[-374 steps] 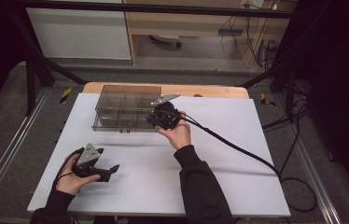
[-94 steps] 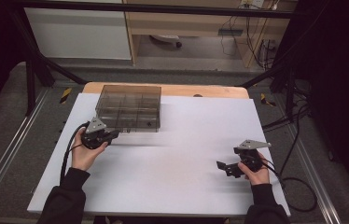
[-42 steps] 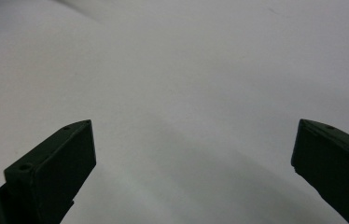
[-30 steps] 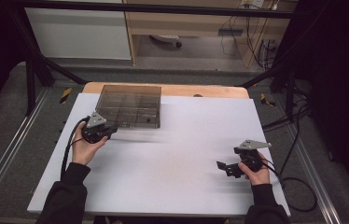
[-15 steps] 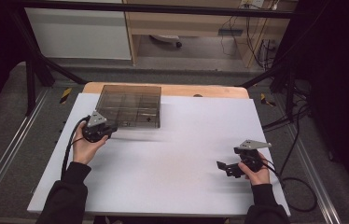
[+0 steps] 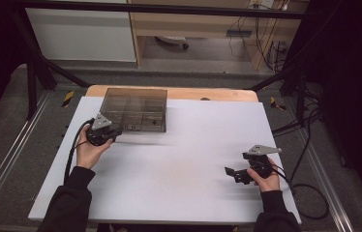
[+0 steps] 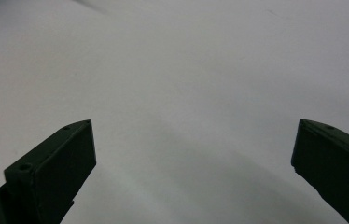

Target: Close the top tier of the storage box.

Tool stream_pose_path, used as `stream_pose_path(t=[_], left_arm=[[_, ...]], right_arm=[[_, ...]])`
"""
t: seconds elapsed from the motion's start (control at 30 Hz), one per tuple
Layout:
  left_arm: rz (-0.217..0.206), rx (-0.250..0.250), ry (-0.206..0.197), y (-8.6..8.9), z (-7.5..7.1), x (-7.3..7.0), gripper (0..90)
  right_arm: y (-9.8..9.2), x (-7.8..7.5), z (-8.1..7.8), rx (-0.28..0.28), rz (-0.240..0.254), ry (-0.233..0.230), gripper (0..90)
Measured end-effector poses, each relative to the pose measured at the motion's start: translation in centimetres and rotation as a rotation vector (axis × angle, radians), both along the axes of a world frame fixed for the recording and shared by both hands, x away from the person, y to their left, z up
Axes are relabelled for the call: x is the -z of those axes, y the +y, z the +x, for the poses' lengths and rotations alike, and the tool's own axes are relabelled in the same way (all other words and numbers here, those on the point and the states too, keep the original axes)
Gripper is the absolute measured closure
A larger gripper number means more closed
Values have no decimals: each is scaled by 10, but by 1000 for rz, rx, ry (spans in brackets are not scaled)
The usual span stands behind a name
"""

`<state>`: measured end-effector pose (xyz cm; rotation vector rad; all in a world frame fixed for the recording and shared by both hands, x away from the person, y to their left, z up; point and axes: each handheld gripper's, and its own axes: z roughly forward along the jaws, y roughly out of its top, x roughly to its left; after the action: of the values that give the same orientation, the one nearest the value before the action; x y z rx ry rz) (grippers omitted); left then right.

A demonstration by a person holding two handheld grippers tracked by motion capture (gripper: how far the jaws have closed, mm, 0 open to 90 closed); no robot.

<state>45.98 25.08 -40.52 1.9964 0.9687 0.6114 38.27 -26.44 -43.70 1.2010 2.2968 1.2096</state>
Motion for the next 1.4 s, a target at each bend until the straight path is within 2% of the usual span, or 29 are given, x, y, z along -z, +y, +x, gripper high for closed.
stream_pose_path(t=[0.4, 0.77, 1.4], left_arm=[[11, 0, 3, -3, 5, -1, 900], [4, -13, 3, -3, 10, 0, 900], [3, -23, -17, -4, 15, 3, 900]], right_arm=[[0, 0, 0, -2, 1, -2, 7], [0, 0, 0, -2, 0, -3, 7], [0, 0, 0, -2, 0, -2, 7]])
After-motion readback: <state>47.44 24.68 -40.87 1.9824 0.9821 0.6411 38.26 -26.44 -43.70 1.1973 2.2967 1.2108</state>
